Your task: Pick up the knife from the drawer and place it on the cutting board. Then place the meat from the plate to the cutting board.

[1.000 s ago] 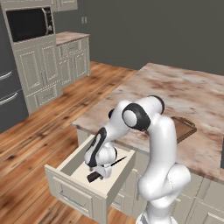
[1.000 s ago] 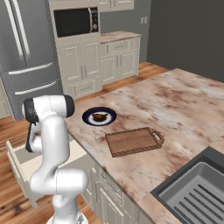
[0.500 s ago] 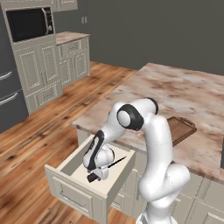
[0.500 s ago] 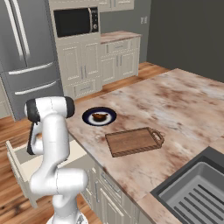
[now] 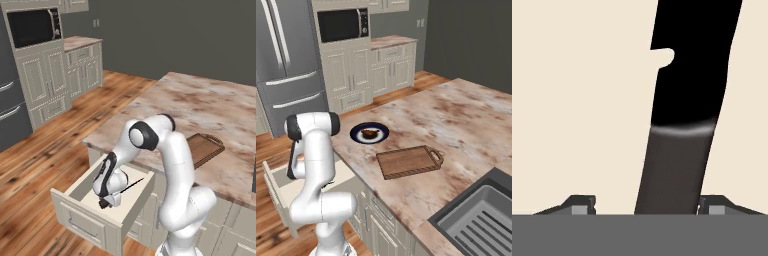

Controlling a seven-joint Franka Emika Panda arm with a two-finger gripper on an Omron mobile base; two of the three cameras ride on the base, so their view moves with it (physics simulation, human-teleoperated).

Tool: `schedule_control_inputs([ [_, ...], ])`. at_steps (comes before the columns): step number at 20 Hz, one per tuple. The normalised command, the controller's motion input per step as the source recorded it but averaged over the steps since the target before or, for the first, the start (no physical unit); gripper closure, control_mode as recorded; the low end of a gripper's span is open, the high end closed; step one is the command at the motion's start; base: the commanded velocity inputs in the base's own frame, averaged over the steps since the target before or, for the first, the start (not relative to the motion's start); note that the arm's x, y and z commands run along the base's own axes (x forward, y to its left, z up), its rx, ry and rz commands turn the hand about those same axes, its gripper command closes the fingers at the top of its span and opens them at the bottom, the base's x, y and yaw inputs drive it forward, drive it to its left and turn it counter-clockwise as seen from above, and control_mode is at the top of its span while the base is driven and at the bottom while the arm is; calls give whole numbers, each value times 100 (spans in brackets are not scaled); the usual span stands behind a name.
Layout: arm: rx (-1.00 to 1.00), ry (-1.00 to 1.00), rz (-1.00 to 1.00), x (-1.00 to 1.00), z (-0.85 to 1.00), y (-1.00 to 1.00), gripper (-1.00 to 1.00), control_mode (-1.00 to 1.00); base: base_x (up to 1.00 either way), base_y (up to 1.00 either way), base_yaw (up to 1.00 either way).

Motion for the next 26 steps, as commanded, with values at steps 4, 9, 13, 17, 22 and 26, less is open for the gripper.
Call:
schedule_control_inputs([
  [4, 0, 0, -1, -3, 0, 0, 100, -100, 0, 0, 0],
  [9, 0, -3, -6, -23, 15, -5, 100, -100, 0, 0, 0],
  [13, 0, -7, -8, -37, 44, -23, 100, -100, 0, 0, 0],
  [17, 0, -10, -6, -41, 63, -17, 100, -100, 0, 0, 0],
  [22, 0, -6, -3, -50, 70, 5, 100, -100, 0, 0, 0],
  [26, 0, -2, -1, -39, 85, 12, 100, -100, 0, 0, 0],
])
